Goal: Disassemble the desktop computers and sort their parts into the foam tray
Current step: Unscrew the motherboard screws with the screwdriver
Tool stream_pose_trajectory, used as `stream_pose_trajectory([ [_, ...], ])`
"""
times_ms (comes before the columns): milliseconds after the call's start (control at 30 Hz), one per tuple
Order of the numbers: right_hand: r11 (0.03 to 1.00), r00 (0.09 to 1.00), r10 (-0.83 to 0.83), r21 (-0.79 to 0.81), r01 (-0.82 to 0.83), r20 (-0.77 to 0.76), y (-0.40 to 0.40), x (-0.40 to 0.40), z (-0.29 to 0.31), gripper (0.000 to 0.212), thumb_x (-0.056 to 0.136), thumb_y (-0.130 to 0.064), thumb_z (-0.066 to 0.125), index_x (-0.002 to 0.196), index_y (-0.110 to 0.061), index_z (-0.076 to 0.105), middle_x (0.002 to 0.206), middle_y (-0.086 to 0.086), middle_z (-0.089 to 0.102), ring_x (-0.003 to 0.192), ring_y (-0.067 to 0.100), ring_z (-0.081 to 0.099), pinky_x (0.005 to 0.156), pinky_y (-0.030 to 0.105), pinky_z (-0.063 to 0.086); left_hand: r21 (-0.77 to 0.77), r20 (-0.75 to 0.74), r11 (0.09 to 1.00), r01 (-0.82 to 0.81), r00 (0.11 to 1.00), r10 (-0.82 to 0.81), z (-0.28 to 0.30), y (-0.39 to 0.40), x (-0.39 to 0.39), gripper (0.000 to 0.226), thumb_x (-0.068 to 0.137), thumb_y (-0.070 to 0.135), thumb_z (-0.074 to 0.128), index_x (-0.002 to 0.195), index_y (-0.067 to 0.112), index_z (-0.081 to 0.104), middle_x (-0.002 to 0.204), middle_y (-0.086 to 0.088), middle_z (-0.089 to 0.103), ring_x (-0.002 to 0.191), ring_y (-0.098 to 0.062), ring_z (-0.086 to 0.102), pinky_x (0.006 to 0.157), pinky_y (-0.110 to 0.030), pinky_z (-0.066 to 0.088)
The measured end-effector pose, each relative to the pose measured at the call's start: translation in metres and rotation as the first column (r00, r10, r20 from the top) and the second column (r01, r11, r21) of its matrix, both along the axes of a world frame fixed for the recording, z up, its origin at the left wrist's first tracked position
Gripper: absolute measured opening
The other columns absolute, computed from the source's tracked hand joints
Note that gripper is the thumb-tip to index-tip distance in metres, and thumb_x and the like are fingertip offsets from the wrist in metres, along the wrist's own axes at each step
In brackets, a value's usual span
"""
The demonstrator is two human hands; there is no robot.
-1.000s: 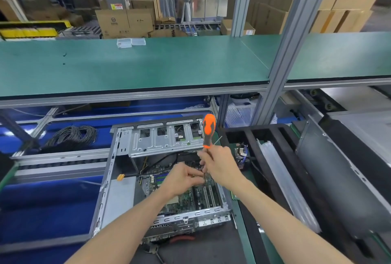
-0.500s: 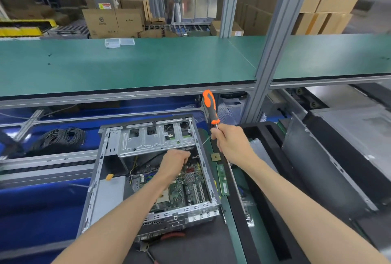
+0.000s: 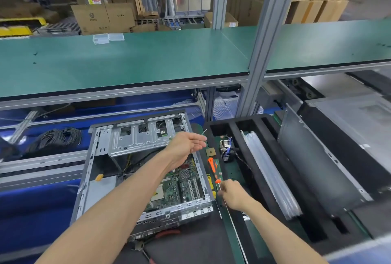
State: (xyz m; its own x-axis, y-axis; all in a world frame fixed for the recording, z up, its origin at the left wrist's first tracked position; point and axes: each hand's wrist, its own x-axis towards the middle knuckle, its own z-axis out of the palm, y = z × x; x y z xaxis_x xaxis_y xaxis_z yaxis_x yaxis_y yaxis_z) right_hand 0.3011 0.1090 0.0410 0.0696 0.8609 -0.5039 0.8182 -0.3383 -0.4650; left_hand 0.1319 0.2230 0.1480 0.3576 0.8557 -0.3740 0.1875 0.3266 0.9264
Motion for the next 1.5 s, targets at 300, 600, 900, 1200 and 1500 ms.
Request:
stream_pose_trajectory([
  [300, 0.999, 0.998, 0.037, -0.017, -0.036, 0.044, -0.006, -0.026, -0.019, 0.033, 0.096, -0.002, 0.051, 0.066, -0.012, 0.044, 0.067, 0.011, 0.057, 0.056, 0.029, 0.069, 0.061, 0.035, 0.06, 0.082, 0.021, 0.995, 0.048, 0.999, -0.05, -0.012, -0.005, 0.003, 0.05, 0.092, -0.024, 0.03, 0.106, 0.008, 0.066, 0.107, -0.014, 0.072, 0.094, -0.013, 0.073, 0.082, -0.018, 0.056],
  [600, 0.99, 0.985, -0.131, 0.042, 0.137, -0.116, -0.003, -0.015, -0.022, 0.006, 0.09, -0.003, 0.062, 0.086, -0.005, 0.066, 0.095, 0.014, 0.057, 0.072, 0.029, 0.067, 0.059, 0.035, 0.062, 0.115, -0.002, 0.982, 0.151, 0.988, -0.152, -0.014, -0.011, 0.013, 0.042, 0.092, -0.018, 0.05, 0.121, 0.01, 0.063, 0.113, -0.014, 0.071, 0.104, -0.016, 0.072, 0.097, -0.031, 0.055],
  [900, 0.664, -0.294, -0.43, -0.519, 0.538, -0.854, 0.007, 0.014, 0.029, 0.043, 0.11, -0.026, 0.033, 0.118, 0.004, 0.063, 0.109, 0.027, 0.072, 0.099, 0.036, 0.073, 0.072, 0.041, 0.062, 0.306, -0.362, 0.735, 0.606, 0.788, -0.498, -0.013, -0.041, 0.059, 0.066, 0.098, -0.01, 0.044, 0.149, 0.032, 0.04, 0.137, 0.0, 0.058, 0.122, -0.006, 0.059, 0.104, -0.022, 0.047],
  [1200, 0.486, -0.246, -0.592, -0.584, 0.65, -0.767, -0.027, 0.057, 0.002, 0.049, 0.109, -0.019, 0.03, 0.109, 0.021, 0.058, 0.097, 0.037, 0.069, 0.088, 0.044, 0.073, 0.073, 0.042, 0.059, 0.38, -0.436, 0.71, 0.593, 0.792, -0.428, -0.024, -0.036, 0.071, 0.052, 0.102, 0.004, 0.049, 0.149, 0.025, 0.045, 0.149, 0.005, 0.051, 0.136, -0.004, 0.046, 0.11, -0.014, 0.034],
  [1500, 0.397, 0.081, -0.824, -0.469, 0.789, -0.561, -0.049, 0.088, -0.03, 0.046, 0.109, -0.021, 0.033, 0.125, 0.019, 0.05, 0.095, 0.029, 0.064, 0.086, 0.04, 0.068, 0.08, 0.044, 0.057, 0.431, -0.46, 0.769, 0.472, 0.848, -0.263, -0.035, -0.027, 0.042, 0.031, 0.102, 0.014, 0.053, 0.125, 0.029, 0.067, 0.12, 0.016, 0.069, 0.105, 0.017, 0.058, 0.09, -0.004, 0.039],
])
